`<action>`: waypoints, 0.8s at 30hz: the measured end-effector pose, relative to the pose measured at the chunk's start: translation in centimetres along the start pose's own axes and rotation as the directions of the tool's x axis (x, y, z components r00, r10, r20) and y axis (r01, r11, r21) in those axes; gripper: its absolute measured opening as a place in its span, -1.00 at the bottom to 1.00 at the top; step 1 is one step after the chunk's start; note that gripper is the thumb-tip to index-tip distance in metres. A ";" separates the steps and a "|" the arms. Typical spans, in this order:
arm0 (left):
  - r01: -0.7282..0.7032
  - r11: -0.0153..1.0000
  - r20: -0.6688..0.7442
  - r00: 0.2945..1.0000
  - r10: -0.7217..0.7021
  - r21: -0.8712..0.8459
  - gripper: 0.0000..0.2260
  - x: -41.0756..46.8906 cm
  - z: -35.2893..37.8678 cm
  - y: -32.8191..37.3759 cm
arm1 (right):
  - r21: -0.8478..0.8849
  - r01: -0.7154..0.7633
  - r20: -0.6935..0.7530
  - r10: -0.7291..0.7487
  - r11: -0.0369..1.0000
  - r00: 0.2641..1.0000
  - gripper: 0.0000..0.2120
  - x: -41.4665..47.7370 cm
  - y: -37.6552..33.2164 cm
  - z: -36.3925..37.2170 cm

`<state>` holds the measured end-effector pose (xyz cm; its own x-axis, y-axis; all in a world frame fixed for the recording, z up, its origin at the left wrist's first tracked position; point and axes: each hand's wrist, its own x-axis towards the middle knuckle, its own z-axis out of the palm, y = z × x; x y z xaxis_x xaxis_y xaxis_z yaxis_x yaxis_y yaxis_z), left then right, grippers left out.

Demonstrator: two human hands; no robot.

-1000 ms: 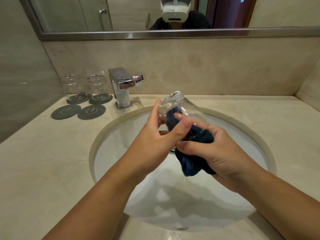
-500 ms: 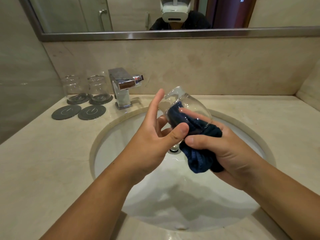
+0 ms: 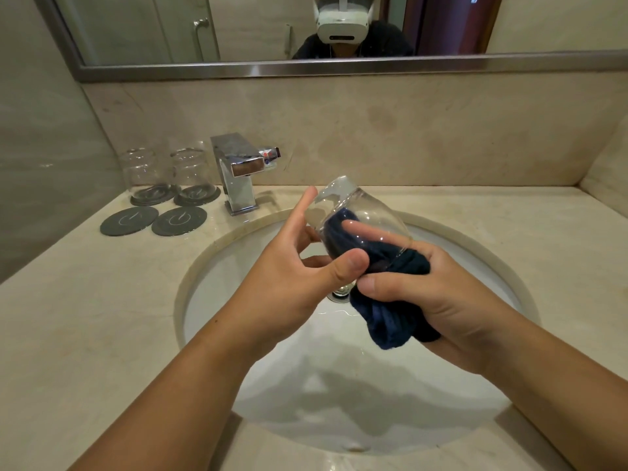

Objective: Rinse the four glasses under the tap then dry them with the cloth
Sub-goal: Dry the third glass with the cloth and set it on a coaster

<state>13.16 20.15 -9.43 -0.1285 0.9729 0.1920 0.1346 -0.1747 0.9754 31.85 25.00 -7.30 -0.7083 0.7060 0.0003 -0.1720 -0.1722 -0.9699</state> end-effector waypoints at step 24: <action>0.064 0.996 0.037 0.997 -0.062 -0.059 0.11 0.0 -0.2 -0.6 | 0.066 -0.026 -0.013 0.027 0.997 1.000 -0.48 0.0 0.1 0.1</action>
<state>12.90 20.23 -9.96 -0.1003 0.9869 0.1266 0.0676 -0.1202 0.9904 31.73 24.91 -7.33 -0.7034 0.7102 -0.0293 -0.1985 -0.2359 -0.9513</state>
